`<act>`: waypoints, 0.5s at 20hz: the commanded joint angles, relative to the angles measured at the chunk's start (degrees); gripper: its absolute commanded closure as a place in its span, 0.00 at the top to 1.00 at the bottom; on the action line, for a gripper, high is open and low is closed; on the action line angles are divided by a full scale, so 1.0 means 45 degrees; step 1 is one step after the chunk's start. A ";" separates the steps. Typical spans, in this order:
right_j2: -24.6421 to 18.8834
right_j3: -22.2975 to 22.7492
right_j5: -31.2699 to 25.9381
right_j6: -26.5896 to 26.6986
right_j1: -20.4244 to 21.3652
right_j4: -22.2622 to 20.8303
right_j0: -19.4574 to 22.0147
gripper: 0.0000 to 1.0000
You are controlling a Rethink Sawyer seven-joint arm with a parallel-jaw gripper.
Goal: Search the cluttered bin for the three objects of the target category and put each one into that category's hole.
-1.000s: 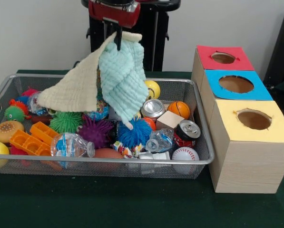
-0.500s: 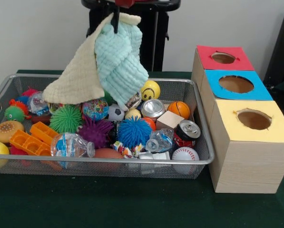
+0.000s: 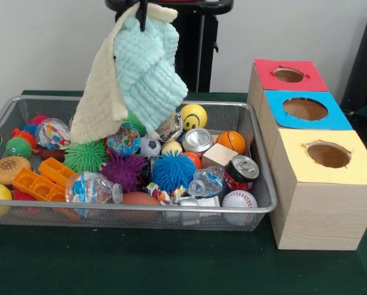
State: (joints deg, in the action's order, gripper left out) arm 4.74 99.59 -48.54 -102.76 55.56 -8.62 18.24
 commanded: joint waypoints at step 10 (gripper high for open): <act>-0.1351 -0.2024 -0.2977 0.2280 0.0580 -0.1019 0.0453 0.00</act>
State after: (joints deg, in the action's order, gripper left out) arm 4.56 93.84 -57.88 -102.76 57.88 -10.20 18.41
